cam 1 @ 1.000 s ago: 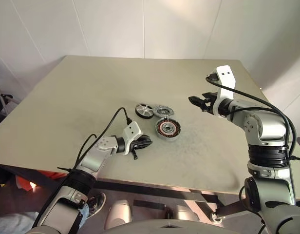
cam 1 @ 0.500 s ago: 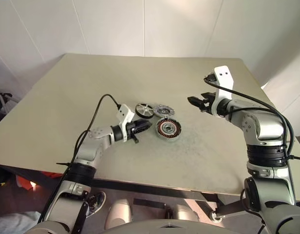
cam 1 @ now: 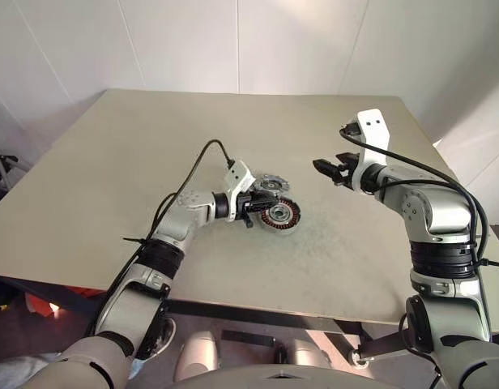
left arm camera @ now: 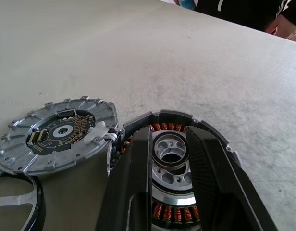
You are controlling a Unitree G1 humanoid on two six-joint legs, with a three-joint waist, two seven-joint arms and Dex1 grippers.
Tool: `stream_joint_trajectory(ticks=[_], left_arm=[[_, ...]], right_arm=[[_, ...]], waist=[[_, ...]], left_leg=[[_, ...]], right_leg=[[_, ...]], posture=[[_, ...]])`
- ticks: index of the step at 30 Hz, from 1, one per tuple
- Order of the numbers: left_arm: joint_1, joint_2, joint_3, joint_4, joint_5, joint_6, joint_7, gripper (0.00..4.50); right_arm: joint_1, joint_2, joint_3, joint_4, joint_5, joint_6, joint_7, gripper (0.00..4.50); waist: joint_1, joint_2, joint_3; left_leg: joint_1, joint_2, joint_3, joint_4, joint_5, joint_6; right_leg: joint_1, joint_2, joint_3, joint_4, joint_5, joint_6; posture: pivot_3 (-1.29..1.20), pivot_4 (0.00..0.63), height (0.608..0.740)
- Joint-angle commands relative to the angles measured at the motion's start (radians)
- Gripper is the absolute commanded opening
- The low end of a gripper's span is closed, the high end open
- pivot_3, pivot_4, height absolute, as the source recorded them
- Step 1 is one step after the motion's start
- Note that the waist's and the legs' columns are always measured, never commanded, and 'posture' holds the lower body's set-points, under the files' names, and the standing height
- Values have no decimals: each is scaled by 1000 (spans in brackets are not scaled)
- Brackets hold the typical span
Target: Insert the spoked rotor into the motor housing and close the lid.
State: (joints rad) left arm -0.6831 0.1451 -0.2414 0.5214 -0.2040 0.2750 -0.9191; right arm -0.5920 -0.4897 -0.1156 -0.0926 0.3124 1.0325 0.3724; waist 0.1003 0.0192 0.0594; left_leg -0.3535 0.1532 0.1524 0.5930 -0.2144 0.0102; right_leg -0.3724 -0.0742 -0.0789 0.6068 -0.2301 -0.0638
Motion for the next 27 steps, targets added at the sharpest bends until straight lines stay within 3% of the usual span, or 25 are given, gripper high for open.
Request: stream_joint_trajectory(ticks=[1, 20, 23, 27], left_arm=[[-42, -16, -14, 39, 34, -60, -22, 748], [-92, -96, -20, 167, 112, -125, -23, 748], [-93, -95, -18, 171, 124, -121, -3, 1632], [-92, -97, 4, 165, 108, -121, 2, 1632]], right_arm=[[-6, -7, -31, -44, 5, -21, -9, 3395], [-3, -4, -43, -55, 11, -15, -25, 3395], [-5, -4, -42, -53, 12, -17, -26, 3395], [-7, -3, -38, -50, 11, -19, -28, 3395]], waist=[[0, 0, 0], [2, -1, 0], [2, 0, 0], [2, 0, 0]], left_leg=[[0, 0, 0, 0, 0, 0], [0, 0, 0, 0, 0, 0], [0, 0, 0, 0, 0, 0], [0, 0, 0, 0, 0, 0]], right_leg=[[0, 0, 0, 0, 0, 0], [0, 0, 0, 0, 0, 0], [0, 0, 0, 0, 0, 0], [0, 0, 0, 0, 0, 0]], posture=[[0, 0, 740], [0, 0, 740], [0, 0, 740], [0, 0, 740]])
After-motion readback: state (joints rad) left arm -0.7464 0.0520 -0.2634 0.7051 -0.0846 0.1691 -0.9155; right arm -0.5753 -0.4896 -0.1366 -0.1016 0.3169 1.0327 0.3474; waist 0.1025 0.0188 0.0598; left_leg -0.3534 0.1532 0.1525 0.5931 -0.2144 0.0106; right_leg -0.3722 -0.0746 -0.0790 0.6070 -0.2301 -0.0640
